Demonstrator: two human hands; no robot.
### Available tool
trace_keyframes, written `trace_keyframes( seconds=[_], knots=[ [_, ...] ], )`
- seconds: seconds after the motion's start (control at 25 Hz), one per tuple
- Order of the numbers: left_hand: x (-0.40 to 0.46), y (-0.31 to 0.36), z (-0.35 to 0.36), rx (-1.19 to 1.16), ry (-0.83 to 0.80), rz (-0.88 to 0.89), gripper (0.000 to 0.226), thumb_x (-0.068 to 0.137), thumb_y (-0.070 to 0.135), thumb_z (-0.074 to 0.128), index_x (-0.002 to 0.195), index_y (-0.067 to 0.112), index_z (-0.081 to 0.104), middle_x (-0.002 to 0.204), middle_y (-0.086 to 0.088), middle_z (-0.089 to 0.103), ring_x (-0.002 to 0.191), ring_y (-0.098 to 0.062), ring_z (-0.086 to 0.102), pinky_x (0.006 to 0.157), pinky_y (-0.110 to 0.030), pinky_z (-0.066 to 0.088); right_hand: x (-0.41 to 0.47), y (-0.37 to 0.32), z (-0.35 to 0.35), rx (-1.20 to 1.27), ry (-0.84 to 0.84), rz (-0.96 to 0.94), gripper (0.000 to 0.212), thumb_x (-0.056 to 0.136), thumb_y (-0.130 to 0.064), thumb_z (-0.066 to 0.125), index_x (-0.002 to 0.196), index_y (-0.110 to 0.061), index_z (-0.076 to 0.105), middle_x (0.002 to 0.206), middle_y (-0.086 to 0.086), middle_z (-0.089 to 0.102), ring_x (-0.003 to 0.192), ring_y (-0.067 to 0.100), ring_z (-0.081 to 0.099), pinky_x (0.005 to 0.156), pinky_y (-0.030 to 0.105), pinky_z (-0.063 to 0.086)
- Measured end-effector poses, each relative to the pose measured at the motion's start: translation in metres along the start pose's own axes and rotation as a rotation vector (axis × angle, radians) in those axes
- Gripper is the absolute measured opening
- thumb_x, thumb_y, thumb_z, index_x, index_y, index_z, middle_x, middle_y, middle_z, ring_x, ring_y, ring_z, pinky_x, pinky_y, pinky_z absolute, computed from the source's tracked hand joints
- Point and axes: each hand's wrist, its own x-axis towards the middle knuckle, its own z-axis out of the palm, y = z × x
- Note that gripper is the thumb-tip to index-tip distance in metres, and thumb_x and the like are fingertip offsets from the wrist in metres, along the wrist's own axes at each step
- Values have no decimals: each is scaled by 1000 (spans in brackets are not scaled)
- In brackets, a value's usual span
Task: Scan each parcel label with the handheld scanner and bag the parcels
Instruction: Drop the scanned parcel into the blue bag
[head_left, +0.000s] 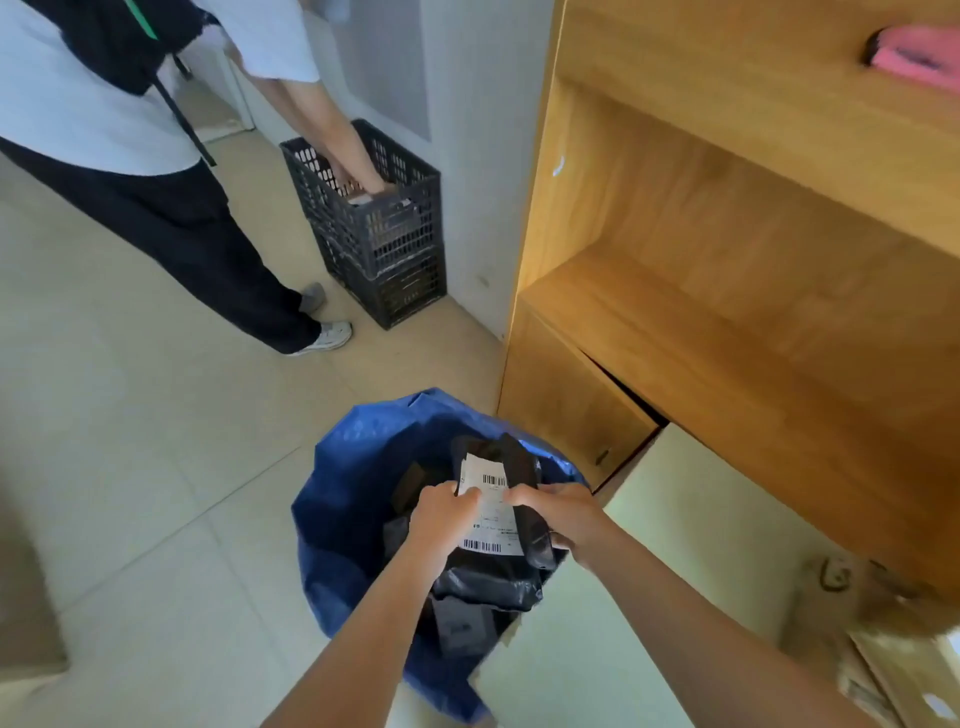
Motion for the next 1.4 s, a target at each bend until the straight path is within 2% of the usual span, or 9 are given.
trace_keyframes(
  seconds=[0.16, 0.28, 0.4, 0.52, 0.8, 0.88, 1.0, 1.08, 1.4],
  knots=[
    [56, -58, 12, 31, 17, -119, 41, 83, 36, 45, 107, 13, 69, 107, -13, 67, 94, -29, 66, 72, -33, 50, 65, 26, 42, -55, -26, 115, 73, 42, -55, 91, 98, -10, 77, 96, 11, 80, 98, 29, 76, 72, 41, 55],
    [88, -87, 20, 56, 7, -178, 46, 79, 39, 43, 110, 16, 68, 109, -12, 67, 97, -30, 65, 86, -41, 55, 100, 47, 64, -74, -19, 189, 102, 36, -64, 90, 121, -11, 69, 111, 7, 76, 103, 26, 73, 69, 39, 54],
    [99, -92, 21, 149, 115, -113, 49, 90, 34, 45, 134, 17, 58, 128, -12, 62, 119, -33, 55, 98, -48, 48, 116, 52, 72, -123, 54, 180, 107, 34, -66, 82, 126, -14, 66, 121, 5, 71, 108, 25, 68, 82, 37, 58],
    [100, -88, 13, 244, 298, 38, 57, 97, 40, 43, 152, 25, 36, 157, -1, 35, 147, -30, 23, 116, -52, 27, 116, 40, 65, -175, 154, 148, 105, 38, -68, 76, 130, -17, 65, 125, 5, 69, 109, 27, 67, 90, 40, 59],
    [82, -62, -4, 157, 267, 210, 75, 91, 68, 22, 155, 29, 28, 163, 4, 23, 151, -20, 13, 122, -51, 9, 68, 7, 26, -218, 109, -26, 97, 70, -52, 86, 152, -18, 46, 149, 3, 51, 131, 25, 53, 103, 37, 49],
    [65, -30, 2, 90, 251, 235, 70, 93, 62, 28, 156, 32, 25, 164, 3, 22, 151, -21, 13, 121, -53, 12, 47, -4, 10, -250, 123, -62, 91, 71, -53, 86, 147, -20, 50, 144, 3, 55, 127, 24, 56, 103, 38, 51],
    [32, 28, 18, 12, 209, 304, 62, 97, 50, 35, 156, 33, 23, 162, 2, 26, 149, -23, 23, 119, -51, 22, 12, -17, -22, -300, 180, -144, 57, 69, -53, 85, 115, -25, 64, 110, -1, 68, 100, 19, 66, 80, 31, 57],
    [2, 62, 33, -14, 166, 381, 58, 100, 44, 36, 155, 31, 26, 159, 0, 33, 143, -24, 35, 116, -47, 29, -16, -22, -49, -281, 238, -187, 53, 68, -51, 86, 109, -24, 66, 98, -3, 69, 91, 18, 68, 67, 25, 53],
    [-137, 161, 122, -88, -117, 686, 55, 96, 44, 39, 150, 34, 35, 153, 7, 42, 140, -17, 38, 105, -40, 34, -158, 1, -185, -326, 463, -251, 49, 70, -47, 88, 103, -17, 66, 85, -1, 66, 67, 11, 61, 53, 22, 47]
  ],
)
